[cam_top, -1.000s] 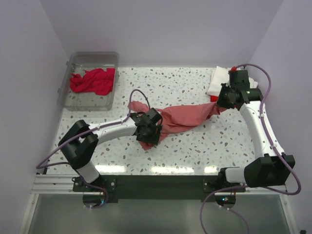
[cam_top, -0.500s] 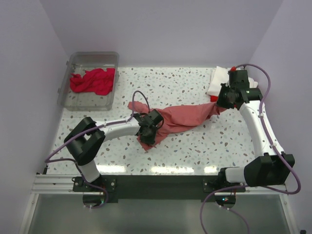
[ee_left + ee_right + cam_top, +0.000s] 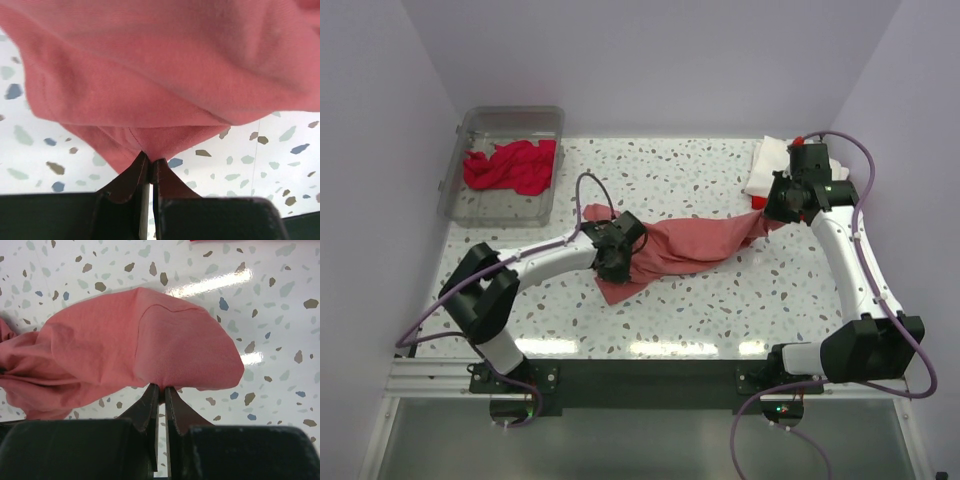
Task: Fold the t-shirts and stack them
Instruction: Flatten the tshirt out
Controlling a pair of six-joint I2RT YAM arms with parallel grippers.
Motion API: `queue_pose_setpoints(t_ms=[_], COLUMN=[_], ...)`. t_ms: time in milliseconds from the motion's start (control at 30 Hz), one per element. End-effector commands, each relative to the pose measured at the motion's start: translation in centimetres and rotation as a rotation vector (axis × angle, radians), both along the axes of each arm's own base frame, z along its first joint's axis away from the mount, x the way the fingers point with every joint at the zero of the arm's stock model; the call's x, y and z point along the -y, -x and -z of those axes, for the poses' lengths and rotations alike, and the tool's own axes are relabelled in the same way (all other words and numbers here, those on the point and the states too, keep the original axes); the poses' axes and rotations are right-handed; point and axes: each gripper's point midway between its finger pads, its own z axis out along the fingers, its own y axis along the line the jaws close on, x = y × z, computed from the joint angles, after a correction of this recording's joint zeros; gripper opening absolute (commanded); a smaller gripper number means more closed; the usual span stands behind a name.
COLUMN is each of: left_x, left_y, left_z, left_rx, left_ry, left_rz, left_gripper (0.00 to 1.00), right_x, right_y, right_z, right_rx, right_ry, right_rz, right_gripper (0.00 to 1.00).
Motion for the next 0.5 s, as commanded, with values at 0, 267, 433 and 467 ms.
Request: queue_pose_setpoints(t_ms=[0, 267, 433, 467], left_x=[-0.6, -6.8, -12.7, -13.4], left_y=[-2.3, -9.4, -14.1, -14.7], left_z=[-5.9, -17.9, -24.7, -25.4], left_rx=[0.101, 0.295, 0.447, 0.46], left_ry=[0.076, 0.183, 0.204, 0.216], left_rz=[-0.058, -0.185, -0.298, -0.309], left_gripper=[0.0, 0.0, 0.0, 0.0], right_x=[0.2, 1.6, 2.7, 3.1], right_y=[-0.8, -3.0, -4.9, -5.2], right_z=[-0.8, -3.9, -7.8, -8.3], right_rx=[0.029, 0.086, 0.172, 0.178], right_ry=[0.011, 0.08, 0.113, 0.122], right_rz=[-0.006, 0.01, 0.028, 0.034], right_gripper=[0.0, 0.0, 0.0, 0.0])
